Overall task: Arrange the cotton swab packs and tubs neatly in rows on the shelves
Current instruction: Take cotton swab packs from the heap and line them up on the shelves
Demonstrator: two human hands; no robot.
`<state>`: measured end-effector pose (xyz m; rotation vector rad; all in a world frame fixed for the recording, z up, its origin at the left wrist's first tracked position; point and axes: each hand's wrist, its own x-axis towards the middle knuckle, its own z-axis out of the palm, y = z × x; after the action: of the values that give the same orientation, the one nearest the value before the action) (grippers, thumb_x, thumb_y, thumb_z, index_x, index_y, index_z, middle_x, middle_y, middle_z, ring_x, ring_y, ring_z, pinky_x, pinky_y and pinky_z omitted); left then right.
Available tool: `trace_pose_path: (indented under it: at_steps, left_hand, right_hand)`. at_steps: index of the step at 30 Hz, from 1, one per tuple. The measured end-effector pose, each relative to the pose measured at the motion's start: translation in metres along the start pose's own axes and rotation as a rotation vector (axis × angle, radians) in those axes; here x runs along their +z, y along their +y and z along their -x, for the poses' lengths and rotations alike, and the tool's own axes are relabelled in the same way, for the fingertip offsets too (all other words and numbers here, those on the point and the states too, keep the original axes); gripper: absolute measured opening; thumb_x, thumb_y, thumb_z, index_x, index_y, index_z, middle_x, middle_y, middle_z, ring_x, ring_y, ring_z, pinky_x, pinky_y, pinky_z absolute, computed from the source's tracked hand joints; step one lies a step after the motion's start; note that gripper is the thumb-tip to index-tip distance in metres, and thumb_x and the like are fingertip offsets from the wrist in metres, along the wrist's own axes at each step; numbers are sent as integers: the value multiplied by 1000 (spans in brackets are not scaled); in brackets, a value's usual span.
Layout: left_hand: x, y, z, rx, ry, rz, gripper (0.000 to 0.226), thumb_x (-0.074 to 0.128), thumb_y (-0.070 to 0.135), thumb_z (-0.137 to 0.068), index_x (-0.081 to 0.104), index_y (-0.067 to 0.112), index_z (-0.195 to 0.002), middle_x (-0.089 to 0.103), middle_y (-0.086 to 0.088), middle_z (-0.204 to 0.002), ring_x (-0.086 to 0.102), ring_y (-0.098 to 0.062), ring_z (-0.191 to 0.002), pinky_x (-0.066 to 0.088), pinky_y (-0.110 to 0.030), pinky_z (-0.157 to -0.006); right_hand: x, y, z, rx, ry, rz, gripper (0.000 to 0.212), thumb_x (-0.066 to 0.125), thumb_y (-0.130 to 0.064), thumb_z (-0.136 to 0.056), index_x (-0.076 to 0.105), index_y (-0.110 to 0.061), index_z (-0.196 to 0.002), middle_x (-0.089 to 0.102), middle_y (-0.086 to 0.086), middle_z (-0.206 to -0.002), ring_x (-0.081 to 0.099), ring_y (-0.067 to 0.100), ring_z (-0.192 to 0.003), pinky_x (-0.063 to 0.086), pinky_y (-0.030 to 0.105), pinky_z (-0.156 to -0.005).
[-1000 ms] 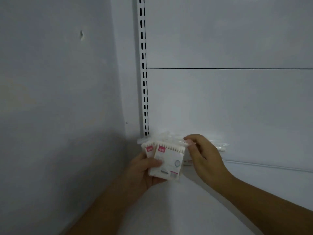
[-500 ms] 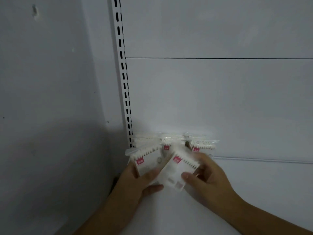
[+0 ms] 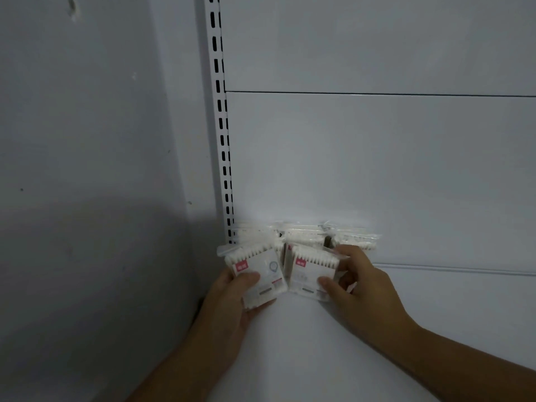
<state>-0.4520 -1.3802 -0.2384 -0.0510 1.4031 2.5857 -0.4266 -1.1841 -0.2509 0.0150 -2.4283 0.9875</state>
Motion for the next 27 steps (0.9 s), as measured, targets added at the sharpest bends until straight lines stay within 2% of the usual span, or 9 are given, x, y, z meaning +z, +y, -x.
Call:
trace_pose_path:
  at_steps: [4,7,11,14,17,21,23,25,27]
  left_hand:
    - [-2,3,4,-42,-97,-42,44,32,-14,-85,63,10,-104,75,-10,-91,70,-28,-80,60,-40,-62]
    - [-1,3,7,-24,-156,-92,41,36,-18,-85,64,6,-102,74,-12,-89,71,-26,-77,60,-40,-65]
    - [5,6,9,46,-263,-289,36,54,-20,-81,65,1,-107,76,-9,-88,72,-18,-75,59,-27,-63]
    - [19,1,16,112,-469,-584,37,65,-10,-82,67,15,-108,75,-1,-99,71,-15,-93,54,-28,-76]
    - [27,-5,21,100,-606,-833,33,68,8,-87,66,30,-111,71,10,-110,66,-3,-102,53,-28,-88]
    - [21,2,13,314,-342,-1160,21,66,25,-90,57,42,-97,57,20,-99,57,4,-86,46,-9,-68]
    - [21,2,9,305,-470,-1285,22,63,28,-92,54,45,-104,49,26,-105,52,5,-90,42,-6,-72]
    - [24,-4,5,282,-666,-1375,29,61,31,-93,54,42,-119,47,23,-123,50,8,-101,38,0,-78]
    - [27,-9,-1,296,-707,-1356,34,61,29,-93,54,34,-126,44,15,-133,51,3,-109,38,1,-84]
  right_hand:
    - [-1,0,-15,-245,66,418,45,82,-32,-71,66,-19,-111,55,-5,-98,57,12,-77,40,20,-58]
    - [-6,-5,-19,-250,87,498,56,77,-43,-73,65,-15,-120,53,0,-100,53,11,-70,33,13,-51]
    - [-39,-28,-8,-236,-11,9,60,48,-63,-82,48,-33,-134,51,-21,-115,55,2,-90,41,10,-62]
    - [-50,-38,4,-98,-255,-160,57,73,-54,-72,50,-42,-123,57,-26,-105,61,4,-92,54,20,-68]
    - [-57,-19,5,-47,-211,-124,41,85,-26,-68,63,-33,-102,63,-16,-98,65,9,-84,58,29,-62]
    - [-74,20,-10,-49,-27,168,38,83,-29,-71,63,-29,-103,63,-16,-101,61,3,-79,53,20,-65]
    - [-70,31,-14,-143,19,354,39,84,-33,-69,68,-21,-103,64,-11,-99,59,1,-74,47,15,-64]
    - [-59,37,-16,-258,35,514,43,85,-38,-66,72,-15,-99,67,-3,-99,62,15,-80,46,20,-64]
    - [-51,40,-18,-280,44,594,46,85,-41,-65,71,-14,-99,66,4,-104,61,22,-88,46,25,-67]
